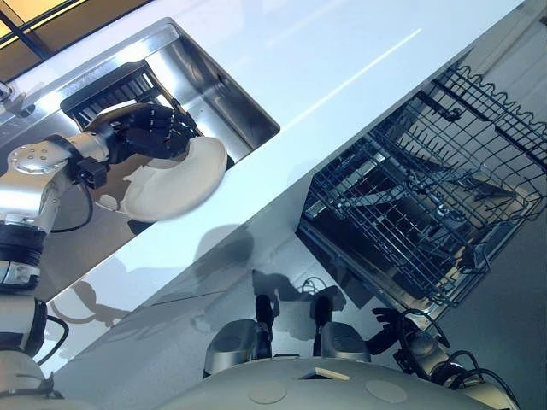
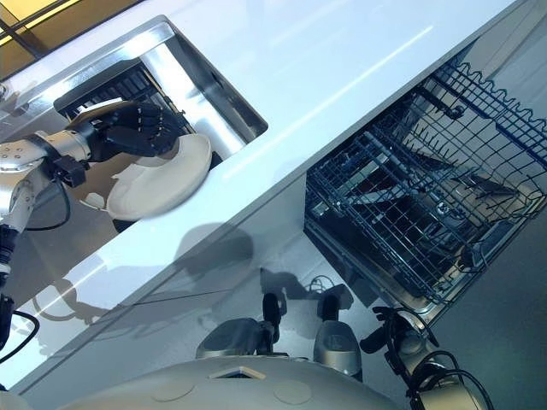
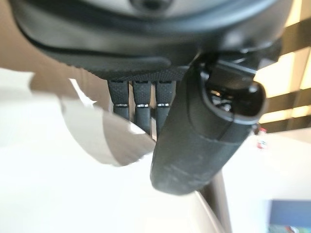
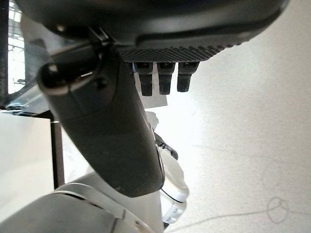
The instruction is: Pick up plates and place into dishwasher.
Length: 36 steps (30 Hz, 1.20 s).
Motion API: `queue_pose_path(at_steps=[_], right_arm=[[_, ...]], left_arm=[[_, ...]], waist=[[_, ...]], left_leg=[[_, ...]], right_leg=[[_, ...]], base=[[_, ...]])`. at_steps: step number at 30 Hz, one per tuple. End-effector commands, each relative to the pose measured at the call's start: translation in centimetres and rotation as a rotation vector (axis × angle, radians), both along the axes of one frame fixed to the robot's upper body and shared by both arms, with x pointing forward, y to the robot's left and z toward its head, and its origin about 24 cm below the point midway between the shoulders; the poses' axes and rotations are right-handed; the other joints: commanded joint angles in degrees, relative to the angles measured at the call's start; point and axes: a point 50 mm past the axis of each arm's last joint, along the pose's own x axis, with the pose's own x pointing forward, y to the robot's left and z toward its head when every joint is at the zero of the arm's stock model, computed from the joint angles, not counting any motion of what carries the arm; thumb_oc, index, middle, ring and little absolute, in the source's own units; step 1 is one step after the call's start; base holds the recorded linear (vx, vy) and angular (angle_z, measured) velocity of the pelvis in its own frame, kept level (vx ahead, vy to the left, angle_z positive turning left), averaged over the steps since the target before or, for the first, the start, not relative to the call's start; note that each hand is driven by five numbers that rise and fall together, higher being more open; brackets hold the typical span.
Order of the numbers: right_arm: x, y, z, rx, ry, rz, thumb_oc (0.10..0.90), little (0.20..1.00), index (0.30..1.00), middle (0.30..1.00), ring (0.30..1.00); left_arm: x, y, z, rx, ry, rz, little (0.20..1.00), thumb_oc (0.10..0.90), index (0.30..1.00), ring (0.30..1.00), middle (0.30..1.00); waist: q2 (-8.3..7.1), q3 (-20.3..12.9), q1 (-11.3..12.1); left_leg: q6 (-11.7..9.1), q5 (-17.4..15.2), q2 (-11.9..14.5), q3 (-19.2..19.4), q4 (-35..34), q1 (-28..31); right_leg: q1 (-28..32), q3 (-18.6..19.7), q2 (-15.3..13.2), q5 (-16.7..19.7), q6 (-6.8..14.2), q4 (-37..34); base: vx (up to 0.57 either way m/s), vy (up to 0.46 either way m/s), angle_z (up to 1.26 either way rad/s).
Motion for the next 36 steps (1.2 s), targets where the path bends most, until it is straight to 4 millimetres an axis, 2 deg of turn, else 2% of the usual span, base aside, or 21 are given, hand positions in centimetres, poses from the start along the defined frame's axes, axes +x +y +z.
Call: queue_pose_path(at_steps=[1,12,19,23,28,29,30,33,36], right_arm=[[-2.3,-1.7,0.1,-0.049,0.048,-0.017,0.800,0.900,0.900,0.900,0.900],[-2.0,-1.7,0.1,-0.054,0.019,-0.012,0.800,0.900,0.900,0.900,0.900],[-1.8,-1.7,0.3,-0.055,-0.011,-0.021,0.800,0.900,0.900,0.900,0.900],[-1.0,-1.3,0.5,-0.020,-0.093,-0.052,0.800,0.900,0.900,0.900,0.900],[0.2,-0.8,1.0,0.004,-0.153,-0.032,0.800,0.900,0.900,0.900,0.900],[0.2,-0.8,1.0,0.004,-0.156,-0.024,0.800,0.900,0.900,0.900,0.900],[0.2,-0.8,1.0,0.005,-0.157,-0.020,0.800,0.900,0.900,0.900,0.900],[-0.1,-0.8,0.9,0.002,-0.146,-0.019,0.800,0.900,0.900,0.900,0.900],[-0.7,-0.8,0.7,-0.007,-0.126,-0.029,0.800,0.900,0.900,0.900,0.900]], left_arm=[[0.3,-0.5,6.0,-0.089,-0.321,0.003,0.200,0.100,0.300,0.300,0.300],[0.2,0.5,5.5,-0.071,-0.326,0.044,0.200,0.100,0.300,0.300,0.300],[-0.2,1.4,5.6,-0.073,-0.396,0.155,0.200,0.100,0.300,0.300,0.300],[-0.5,2.1,7.2,-0.153,-0.506,0.248,0.200,0.100,0.300,0.300,0.300],[-0.9,3.0,6.6,-0.153,-0.491,0.282,0.200,0.100,0.300,0.300,0.300],[-0.9,3.2,6.4,-0.141,-0.482,0.290,0.340,0.240,0.420,0.420,0.420],[-1.0,3.4,6.2,-0.137,-0.469,0.295,0.900,0.800,0.900,0.900,0.900],[-1.1,4.2,5.9,-0.127,-0.468,0.354,0.900,0.800,0.900,0.900,0.900],[-1.6,6.0,6.9,-0.041,-0.582,0.546,0.900,0.800,0.900,0.900,0.900]], waist=[[1.87,-6.86,-0.46],[2.18,-7.30,-0.67],[2.10,-7.81,-0.67],[1.96,-8.25,-0.65],[1.96,-8.55,-0.96],[1.99,-8.60,-1.05],[1.98,-8.65,-1.09],[1.96,-8.81,-1.05],[1.96,-8.96,-1.00]], left_leg=[[0.62,-7.17,-2.89,-1.18,4.19,-0.80],[0.05,-6.87,-2.11,-1.44,3.01,0.52],[-0.46,-6.59,-1.58,-1.79,2.65,1.11],[-0.82,-6.55,-1.23,-2.19,2.30,1.76],[-1.15,-6.34,-0.94,-2.31,2.11,2.10],[-1.24,-6.29,-0.85,-2.28,2.09,2.13],[-1.31,-6.26,-0.79,-2.26,2.04,2.20],[-1.41,-6.14,-0.68,-2.37,1.79,2.48],[-1.53,-6.06,-0.63,-2.52,1.70,2.66]], right_leg=[[-6.45,0.57,1.25,-3.80,3.73,8.25],[-4.24,0.32,2.37,-4.35,2.62,6.38],[-2.59,0.39,3.19,-4.80,1.89,5.11],[-1.51,0.10,3.63,-5.25,1.33,4.48],[-0.89,0.05,4.04,-5.67,0.83,4.17],[-0.79,-0.02,4.08,-5.79,0.77,4.17],[-0.65,-0.14,4.09,-5.88,0.74,4.14],[-0.19,-0.48,4.21,-6.07,0.56,3.88],[0.27,-0.76,4.31,-6.32,0.32,3.68]], base=[[-0.03,-0.076,-0.03],[-0.03,-0.062,-0.01],[-0.03,-0.055,0.00],[-0.02,-0.059,0.05],[0.00,-0.007,0.01],[0.00,0.000,0.00],[0.00,0.000,0.00],[0.00,0.000,0.00],[0.00,0.000,0.00]])
